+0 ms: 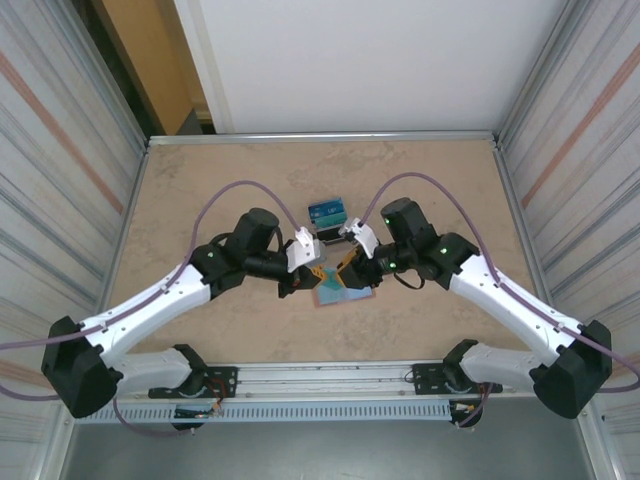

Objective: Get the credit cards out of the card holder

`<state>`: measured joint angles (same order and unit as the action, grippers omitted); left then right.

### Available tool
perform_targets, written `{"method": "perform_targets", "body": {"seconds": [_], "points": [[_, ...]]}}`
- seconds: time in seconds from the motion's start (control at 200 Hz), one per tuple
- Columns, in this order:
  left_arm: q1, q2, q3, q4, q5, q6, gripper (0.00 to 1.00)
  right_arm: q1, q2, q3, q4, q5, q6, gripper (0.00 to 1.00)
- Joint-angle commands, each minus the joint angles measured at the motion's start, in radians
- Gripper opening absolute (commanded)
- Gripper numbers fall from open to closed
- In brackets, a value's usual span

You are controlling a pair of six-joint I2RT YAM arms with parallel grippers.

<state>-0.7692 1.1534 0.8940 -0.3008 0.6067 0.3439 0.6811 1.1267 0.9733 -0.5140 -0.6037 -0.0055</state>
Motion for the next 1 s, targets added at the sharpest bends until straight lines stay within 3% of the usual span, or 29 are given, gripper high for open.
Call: {"method": "perform_targets", "body": {"seconds": [0.0, 0.13, 0.19, 0.22, 0.346, 0.491, 0.651, 0.992], "points": [[0.001, -0.084, -0.065, 0.125, -0.098, -0.066, 0.00, -0.040, -0.066, -0.055, 0.117, 0.031, 0.087, 0.36], [0.002, -0.172, -0.166, 0.305, -0.208, -0.233, 0.00, -0.101, -0.152, -0.160, 0.305, 0.020, 0.263, 0.44], [0.002, -0.209, -0.223, 0.411, -0.261, -0.338, 0.00, -0.118, -0.185, -0.214, 0.423, -0.001, 0.358, 0.63], [0.002, -0.227, -0.252, 0.465, -0.286, -0.391, 0.00, -0.121, -0.193, -0.236, 0.468, -0.003, 0.396, 0.66], [0.002, -0.276, -0.368, 0.689, -0.393, -0.628, 0.00, -0.120, -0.194, -0.304, 0.619, 0.031, 0.530, 0.67], [0.002, -0.283, -0.435, 0.861, -0.409, -0.804, 0.00, -0.117, -0.158, -0.374, 0.811, 0.023, 0.651, 0.64], [0.002, -0.273, -0.438, 0.920, -0.397, -0.886, 0.00, -0.097, -0.084, -0.385, 0.964, -0.028, 0.713, 0.62], [0.002, -0.242, -0.429, 0.980, -0.362, -0.951, 0.00, -0.054, 0.011, -0.332, 1.117, -0.120, 0.723, 0.49]]}}
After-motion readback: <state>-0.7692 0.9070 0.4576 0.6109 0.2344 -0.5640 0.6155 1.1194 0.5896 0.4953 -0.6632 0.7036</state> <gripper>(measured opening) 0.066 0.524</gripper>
